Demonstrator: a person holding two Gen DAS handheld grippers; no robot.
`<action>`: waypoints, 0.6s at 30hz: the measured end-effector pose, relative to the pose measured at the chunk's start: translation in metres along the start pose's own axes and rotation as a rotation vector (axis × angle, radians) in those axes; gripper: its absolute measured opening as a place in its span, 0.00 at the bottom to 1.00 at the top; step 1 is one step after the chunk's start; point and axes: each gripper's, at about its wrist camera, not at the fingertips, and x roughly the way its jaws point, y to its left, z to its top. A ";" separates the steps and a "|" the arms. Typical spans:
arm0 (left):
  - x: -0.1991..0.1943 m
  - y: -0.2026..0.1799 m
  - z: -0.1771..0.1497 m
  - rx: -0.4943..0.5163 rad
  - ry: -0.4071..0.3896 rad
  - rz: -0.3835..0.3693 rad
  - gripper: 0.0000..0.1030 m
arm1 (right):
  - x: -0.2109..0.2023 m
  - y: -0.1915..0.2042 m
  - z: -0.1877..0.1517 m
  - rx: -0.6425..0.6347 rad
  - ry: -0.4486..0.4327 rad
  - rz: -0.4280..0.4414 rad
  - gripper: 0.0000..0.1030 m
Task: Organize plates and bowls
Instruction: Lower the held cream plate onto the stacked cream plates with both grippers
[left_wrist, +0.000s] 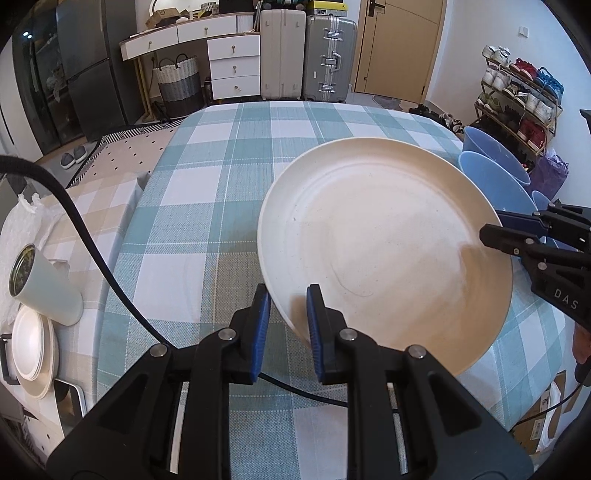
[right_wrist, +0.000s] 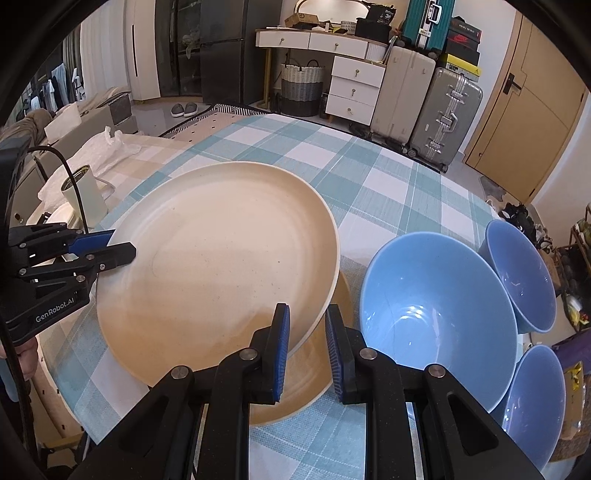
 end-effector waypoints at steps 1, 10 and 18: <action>0.002 0.000 -0.001 0.001 0.001 0.000 0.16 | 0.000 0.000 -0.001 0.004 -0.002 0.000 0.19; 0.013 -0.006 -0.008 0.021 0.006 0.005 0.17 | 0.002 -0.001 -0.013 0.014 -0.017 -0.017 0.19; 0.022 -0.009 -0.012 0.033 0.012 0.011 0.17 | 0.009 0.002 -0.022 0.007 -0.022 -0.055 0.19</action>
